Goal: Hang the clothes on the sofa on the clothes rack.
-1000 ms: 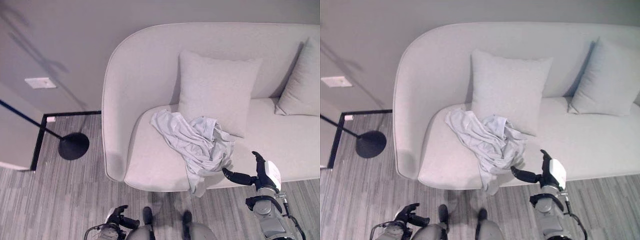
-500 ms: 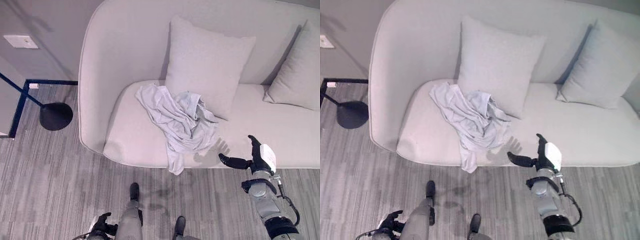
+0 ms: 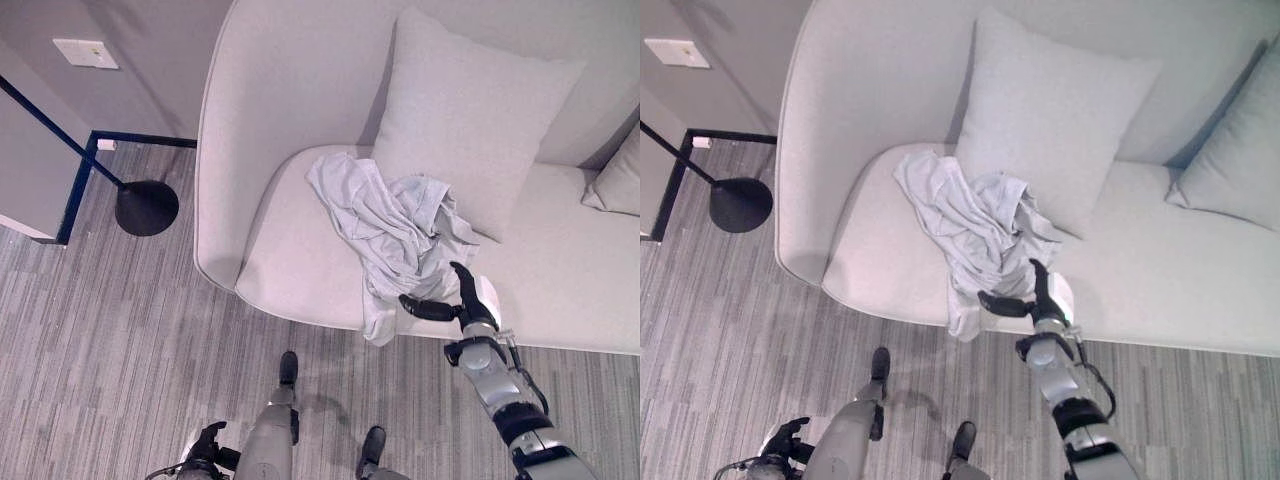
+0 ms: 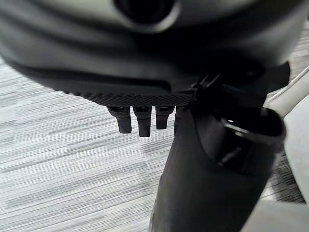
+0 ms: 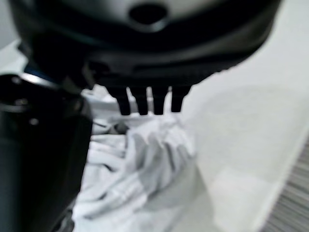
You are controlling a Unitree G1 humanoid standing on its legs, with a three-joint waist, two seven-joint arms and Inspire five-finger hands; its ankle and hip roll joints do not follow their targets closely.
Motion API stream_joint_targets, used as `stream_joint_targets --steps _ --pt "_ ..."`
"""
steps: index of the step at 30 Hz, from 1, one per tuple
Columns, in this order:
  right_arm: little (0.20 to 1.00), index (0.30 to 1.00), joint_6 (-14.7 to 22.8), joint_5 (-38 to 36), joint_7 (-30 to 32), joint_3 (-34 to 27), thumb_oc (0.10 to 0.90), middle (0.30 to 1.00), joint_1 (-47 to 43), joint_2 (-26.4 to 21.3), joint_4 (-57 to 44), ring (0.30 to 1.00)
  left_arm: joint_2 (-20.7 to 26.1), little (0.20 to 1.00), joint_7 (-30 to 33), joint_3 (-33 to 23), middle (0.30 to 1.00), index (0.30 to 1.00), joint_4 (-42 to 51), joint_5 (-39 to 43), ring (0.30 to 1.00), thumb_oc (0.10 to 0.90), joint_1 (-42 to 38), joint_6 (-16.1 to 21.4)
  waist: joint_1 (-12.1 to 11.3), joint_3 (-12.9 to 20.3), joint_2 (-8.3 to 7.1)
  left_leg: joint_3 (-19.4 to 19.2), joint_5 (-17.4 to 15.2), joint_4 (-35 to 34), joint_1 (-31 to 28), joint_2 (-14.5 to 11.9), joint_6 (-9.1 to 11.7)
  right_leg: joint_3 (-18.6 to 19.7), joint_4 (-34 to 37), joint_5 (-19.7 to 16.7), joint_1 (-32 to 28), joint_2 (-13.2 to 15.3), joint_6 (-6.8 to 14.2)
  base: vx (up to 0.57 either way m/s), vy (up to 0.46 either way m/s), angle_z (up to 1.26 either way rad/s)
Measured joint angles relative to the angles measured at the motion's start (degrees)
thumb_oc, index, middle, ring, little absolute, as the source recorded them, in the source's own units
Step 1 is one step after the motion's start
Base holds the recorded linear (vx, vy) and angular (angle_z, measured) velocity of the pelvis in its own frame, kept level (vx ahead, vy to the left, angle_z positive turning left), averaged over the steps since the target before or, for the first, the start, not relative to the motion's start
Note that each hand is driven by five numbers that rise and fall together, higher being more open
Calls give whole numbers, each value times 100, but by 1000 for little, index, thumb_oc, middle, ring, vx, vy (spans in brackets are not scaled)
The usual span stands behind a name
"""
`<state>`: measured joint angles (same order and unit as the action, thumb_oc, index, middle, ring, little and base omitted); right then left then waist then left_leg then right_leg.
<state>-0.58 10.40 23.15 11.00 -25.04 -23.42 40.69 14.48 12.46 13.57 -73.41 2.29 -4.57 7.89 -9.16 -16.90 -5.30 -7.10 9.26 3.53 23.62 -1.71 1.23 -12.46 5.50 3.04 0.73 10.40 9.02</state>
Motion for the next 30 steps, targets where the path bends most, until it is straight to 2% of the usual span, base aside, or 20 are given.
stream_joint_targets --steps 4,9,11,13,17,25,26,27,28,30 --pt "900 900 -3 -2 205 45 800 900 -421 -1 391 900 -41 900 82 166 900 900 -2 0 900 800 -59 90 -3 -36 -11 13 -3 2 34 0 -4 -25 0 38 12 -14 -2 8 3 3" --pt "900 900 2 -79 255 134 800 900 -511 4 461 900 -52 900 101 205 900 900 -50 3 900 800 -128 90 -27 -86 8 56 -5 2 72 -3 -1 -75 1 65 23 -40 -11 12 4 4" --pt "900 900 9 -309 255 374 800 900 -766 25 921 900 -68 900 103 213 900 900 -100 11 900 800 -262 89 -90 -137 13 85 -5 14 162 -15 1 -88 1 66 89 -62 -11 11 4 5" --pt "900 900 21 -686 191 504 800 900 -1065 300 1509 900 -66 900 103 211 900 900 -115 115 900 800 -430 98 -180 -161 -15 128 1 24 362 8 6 -138 0 64 228 -62 -11 42 18 11" --pt "900 900 57 -953 96 875 800 900 -1396 664 1896 900 -58 900 187 210 900 900 -196 256 900 800 -632 129 -271 -283 -69 157 0 28 473 26 4 -157 -1 64 314 -61 -11 36 19 6" --pt "900 900 131 -1074 306 846 800 900 -2319 499 3054 900 -71 900 347 461 900 900 -263 530 900 800 -732 203 -272 -288 -64 312 -1 167 830 23 8 -260 2 77 541 -113 -2 6 14 6" --pt "691 691 108 -1112 405 888 660 691 -2459 474 3165 691 -75 900 357 494 900 900 -305 658 900 800 -796 202 -272 -291 -71 327 -2 208 953 12 9 -286 0 72 629 -127 -8 87 -9 6" --pt "404 404 117 -1112 467 908 469 404 -2465 469 3164 404 -72 900 366 491 900 900 -319 691 900 800 -823 196 -273 -304 -95 327 -1 209 976 13 8 -285 -1 68 637 -126 -11 0 0 0" --pt "300 300 140 -1115 480 971 400 300 -2449 469 3156 300 -59 900 387 490 900 900 -324 720 900 800 -847 188 -271 -319 -126 322 -5 209 977 19 9 -283 1 63 640 -120 -19 74 -21 0" --pt "300 300 154 -1120 472 1104 400 300 -2445 446 3157 300 -30 900 429 571 900 900 -363 718 900 800 -911 183 -269 -324 -159 322 -5 219 974 24 7 -283 -2 59 640 -118 -22 44 -27 0"
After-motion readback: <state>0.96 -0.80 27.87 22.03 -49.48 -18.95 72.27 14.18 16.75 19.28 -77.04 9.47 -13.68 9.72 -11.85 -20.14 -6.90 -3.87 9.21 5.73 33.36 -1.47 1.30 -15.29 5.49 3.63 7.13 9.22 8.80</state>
